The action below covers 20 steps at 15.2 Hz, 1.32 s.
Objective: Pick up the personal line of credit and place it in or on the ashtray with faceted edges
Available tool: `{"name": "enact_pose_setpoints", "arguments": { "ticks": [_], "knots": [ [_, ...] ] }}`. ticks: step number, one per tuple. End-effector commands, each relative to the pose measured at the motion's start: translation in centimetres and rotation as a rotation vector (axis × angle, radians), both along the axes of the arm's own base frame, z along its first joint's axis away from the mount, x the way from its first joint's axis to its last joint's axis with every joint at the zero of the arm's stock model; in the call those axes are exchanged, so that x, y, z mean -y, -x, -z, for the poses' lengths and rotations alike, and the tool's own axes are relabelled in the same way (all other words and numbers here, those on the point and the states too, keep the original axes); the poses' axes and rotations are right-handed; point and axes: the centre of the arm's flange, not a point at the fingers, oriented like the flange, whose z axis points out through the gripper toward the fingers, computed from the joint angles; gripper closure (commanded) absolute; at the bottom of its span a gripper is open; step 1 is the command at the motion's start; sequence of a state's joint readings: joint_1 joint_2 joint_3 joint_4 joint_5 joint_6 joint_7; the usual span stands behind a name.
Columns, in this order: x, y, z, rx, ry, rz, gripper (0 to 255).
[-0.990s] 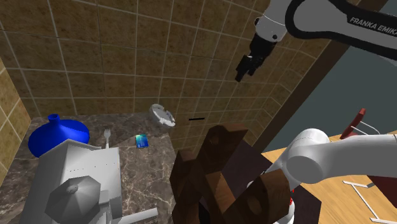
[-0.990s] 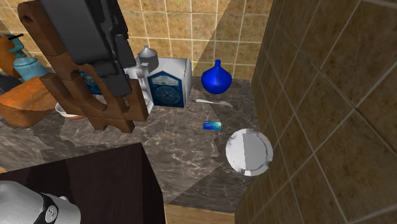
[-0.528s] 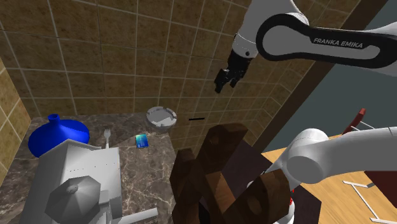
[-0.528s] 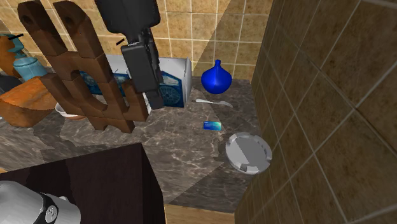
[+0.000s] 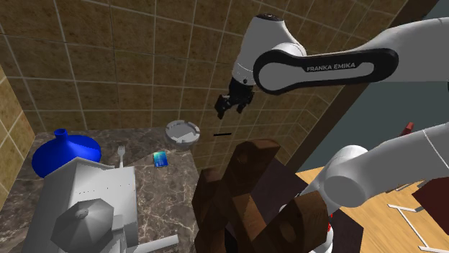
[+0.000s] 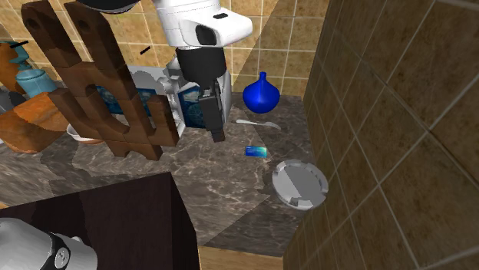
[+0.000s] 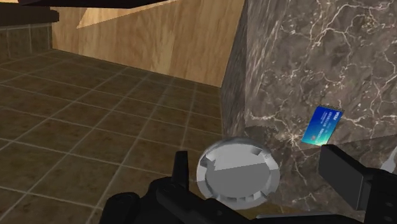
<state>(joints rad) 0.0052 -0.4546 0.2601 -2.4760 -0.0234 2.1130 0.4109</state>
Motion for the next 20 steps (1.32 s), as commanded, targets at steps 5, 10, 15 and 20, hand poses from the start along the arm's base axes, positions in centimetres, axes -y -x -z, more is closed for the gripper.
{"name": "enact_pose_setpoints", "arguments": {
  "ticks": [5,10,15,20],
  "knots": [
    [-3.8,-3.9,6.0,0.01,-0.014,0.059,0],
    [-6.7,-7.3,10.8,0.016,-0.023,0.107,0],
    [-9.5,-10.9,15.6,0.023,-0.033,0.155,0],
    [-12.1,-14.6,20.3,0.03,-0.043,0.203,0]
  ]
}}
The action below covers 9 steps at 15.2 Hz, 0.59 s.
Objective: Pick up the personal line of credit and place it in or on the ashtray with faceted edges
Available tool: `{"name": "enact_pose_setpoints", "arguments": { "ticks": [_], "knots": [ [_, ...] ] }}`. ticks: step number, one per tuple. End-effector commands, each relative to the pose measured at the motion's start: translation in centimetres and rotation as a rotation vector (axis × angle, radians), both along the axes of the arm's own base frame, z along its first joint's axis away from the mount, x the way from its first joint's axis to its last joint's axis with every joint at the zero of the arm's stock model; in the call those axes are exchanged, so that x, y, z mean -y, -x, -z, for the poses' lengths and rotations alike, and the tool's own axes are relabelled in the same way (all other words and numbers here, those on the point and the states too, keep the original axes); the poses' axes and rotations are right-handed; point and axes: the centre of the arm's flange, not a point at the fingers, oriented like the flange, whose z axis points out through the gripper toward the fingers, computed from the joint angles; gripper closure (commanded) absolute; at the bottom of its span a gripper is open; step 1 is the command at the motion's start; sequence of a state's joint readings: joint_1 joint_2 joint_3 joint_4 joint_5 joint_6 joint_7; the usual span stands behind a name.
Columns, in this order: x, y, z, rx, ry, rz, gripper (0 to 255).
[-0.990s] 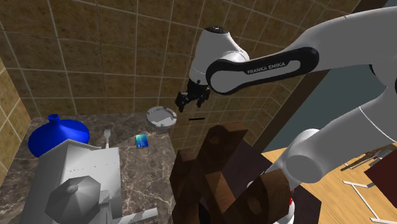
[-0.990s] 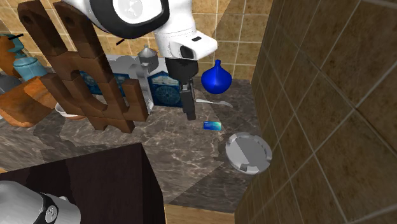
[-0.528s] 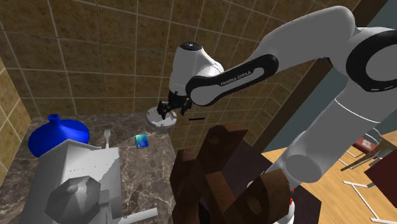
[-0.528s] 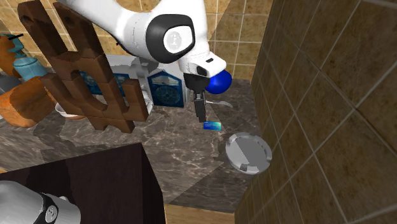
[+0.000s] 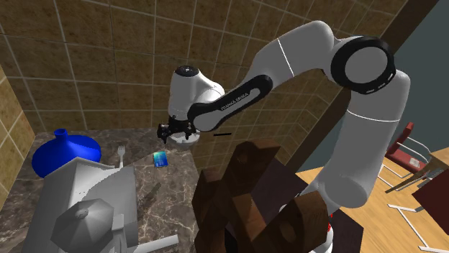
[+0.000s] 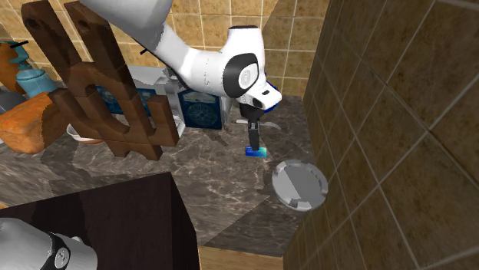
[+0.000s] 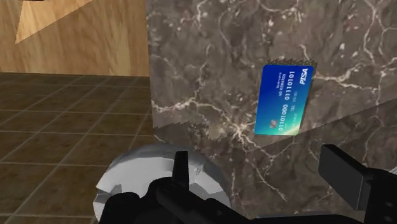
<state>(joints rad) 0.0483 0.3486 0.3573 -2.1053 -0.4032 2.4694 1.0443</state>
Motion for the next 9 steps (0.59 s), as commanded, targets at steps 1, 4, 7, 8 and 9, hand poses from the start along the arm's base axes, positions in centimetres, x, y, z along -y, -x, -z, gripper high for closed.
{"name": "enact_pose_setpoints", "arguments": {
  "ticks": [1,4,7,8,9],
  "knots": [
    [-0.9,-1.8,2.1,0.004,-0.003,0.021,0],
    [-2.4,-4.1,4.8,0.008,-0.009,0.05,0],
    [-3.6,-5.9,6.9,0.011,-0.013,0.072,0],
    [-3.5,-6.0,7.5,0.011,-0.013,0.072,0],
    [-3.5,-6.0,8.0,0.011,-0.013,0.072,0]
  ]
}}
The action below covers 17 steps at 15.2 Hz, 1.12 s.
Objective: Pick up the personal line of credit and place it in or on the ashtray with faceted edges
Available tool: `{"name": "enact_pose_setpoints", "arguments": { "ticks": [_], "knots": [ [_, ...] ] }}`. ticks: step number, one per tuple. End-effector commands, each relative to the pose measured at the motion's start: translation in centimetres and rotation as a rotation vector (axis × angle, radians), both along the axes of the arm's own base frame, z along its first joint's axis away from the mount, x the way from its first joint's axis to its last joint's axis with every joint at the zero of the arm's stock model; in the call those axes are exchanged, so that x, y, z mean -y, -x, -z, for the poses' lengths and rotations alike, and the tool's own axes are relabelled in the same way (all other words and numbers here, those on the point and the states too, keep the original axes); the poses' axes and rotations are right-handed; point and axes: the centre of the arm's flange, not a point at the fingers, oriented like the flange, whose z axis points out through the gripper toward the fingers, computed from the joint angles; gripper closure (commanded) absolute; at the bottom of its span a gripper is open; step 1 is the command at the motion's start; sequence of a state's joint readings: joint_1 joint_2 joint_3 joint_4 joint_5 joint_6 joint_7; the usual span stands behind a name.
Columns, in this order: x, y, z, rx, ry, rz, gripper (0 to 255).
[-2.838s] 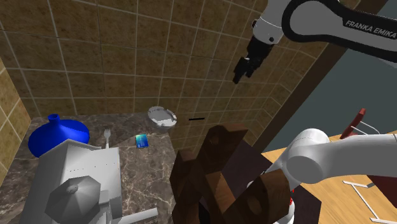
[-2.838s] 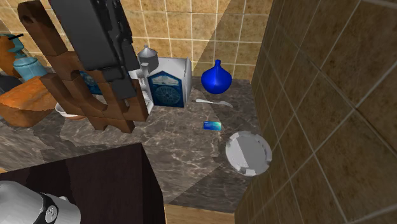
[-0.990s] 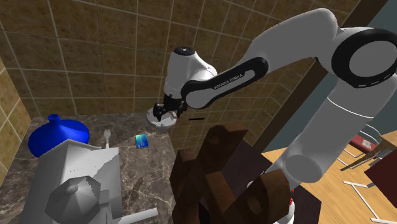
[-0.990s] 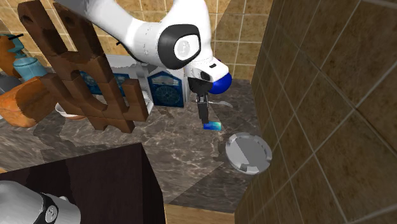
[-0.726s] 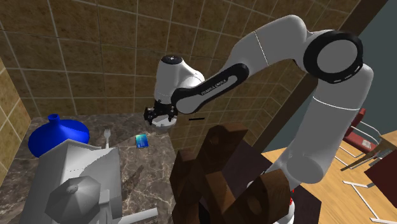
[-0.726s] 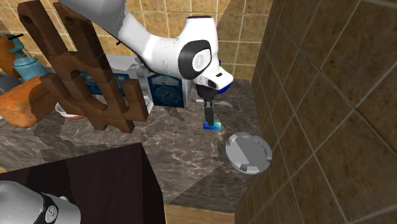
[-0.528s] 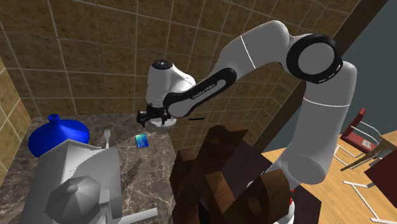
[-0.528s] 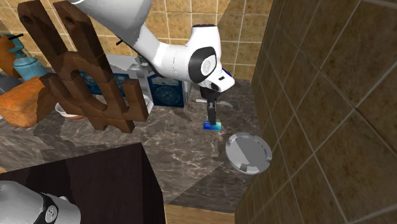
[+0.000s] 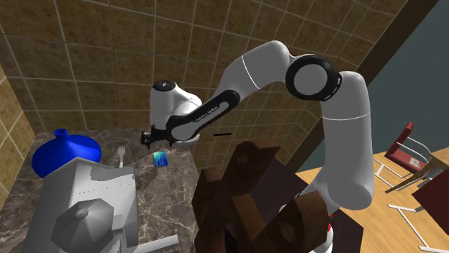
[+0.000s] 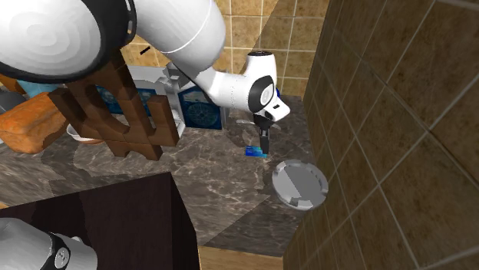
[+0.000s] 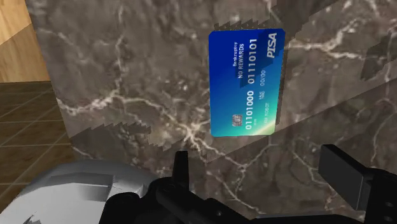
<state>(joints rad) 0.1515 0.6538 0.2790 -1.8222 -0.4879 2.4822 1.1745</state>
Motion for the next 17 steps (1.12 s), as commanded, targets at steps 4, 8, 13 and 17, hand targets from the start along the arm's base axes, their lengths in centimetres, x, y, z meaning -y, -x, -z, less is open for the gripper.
{"name": "enact_pose_setpoints", "arguments": {
  "ticks": [4,8,13,17],
  "knots": [
    [0.2,-0.4,2.7,0.001,0.0,0.002,0],
    [0.2,-0.5,3.5,0.001,0.0,0.002,0],
    [0.2,-0.5,3.5,0.001,0.0,0.002,0],
    [0.3,-0.5,3.5,0.001,0.0,0.002,255]
  ]
}}
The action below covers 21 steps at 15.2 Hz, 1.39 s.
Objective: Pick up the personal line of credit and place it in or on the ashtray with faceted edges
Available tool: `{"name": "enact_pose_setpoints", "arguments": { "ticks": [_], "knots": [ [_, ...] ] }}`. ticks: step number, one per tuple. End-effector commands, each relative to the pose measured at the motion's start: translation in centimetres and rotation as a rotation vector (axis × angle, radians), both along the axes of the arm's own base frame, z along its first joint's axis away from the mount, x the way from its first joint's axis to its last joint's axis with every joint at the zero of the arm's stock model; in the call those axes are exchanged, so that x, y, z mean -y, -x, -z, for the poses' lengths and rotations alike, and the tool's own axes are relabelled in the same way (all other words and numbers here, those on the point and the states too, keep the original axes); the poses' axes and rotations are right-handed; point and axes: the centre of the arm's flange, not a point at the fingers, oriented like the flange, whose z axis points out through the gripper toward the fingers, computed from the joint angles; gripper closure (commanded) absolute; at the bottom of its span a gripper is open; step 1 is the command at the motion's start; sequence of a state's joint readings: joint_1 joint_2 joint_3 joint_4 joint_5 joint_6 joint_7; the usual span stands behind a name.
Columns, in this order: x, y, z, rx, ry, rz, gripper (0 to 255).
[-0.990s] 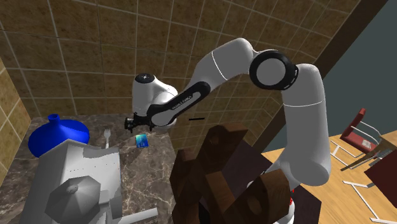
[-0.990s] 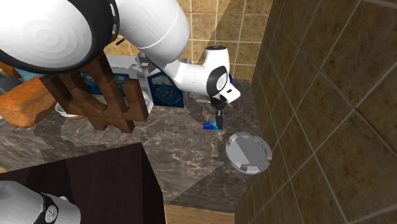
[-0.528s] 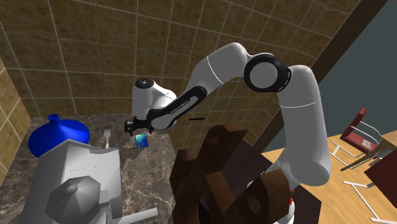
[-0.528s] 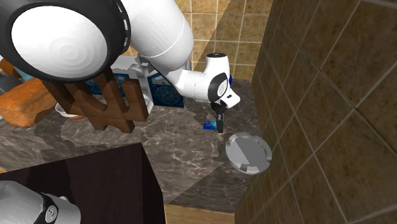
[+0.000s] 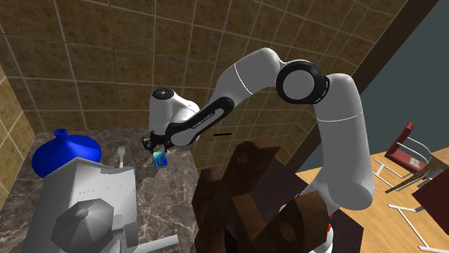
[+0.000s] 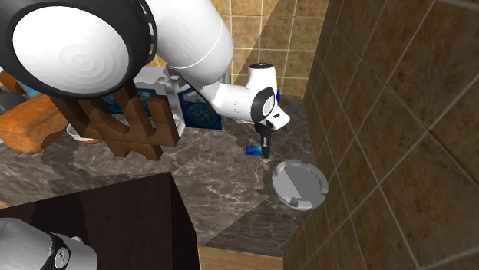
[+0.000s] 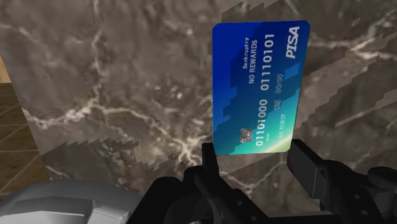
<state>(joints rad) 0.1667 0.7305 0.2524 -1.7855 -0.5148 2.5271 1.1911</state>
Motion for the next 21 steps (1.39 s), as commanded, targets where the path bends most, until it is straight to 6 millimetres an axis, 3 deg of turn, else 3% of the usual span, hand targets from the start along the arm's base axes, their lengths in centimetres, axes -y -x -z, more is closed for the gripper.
{"name": "enact_pose_setpoints", "arguments": {
  "ticks": [1,6,21],
  "knots": [
    [0.1,0.0,0.1,-0.003,0.002,0.001,255],
    [0.1,0.0,0.2,-0.003,0.002,0.001,255],
    [0.1,0.0,-7.7,-0.003,0.002,0.001,255]
  ]
}}
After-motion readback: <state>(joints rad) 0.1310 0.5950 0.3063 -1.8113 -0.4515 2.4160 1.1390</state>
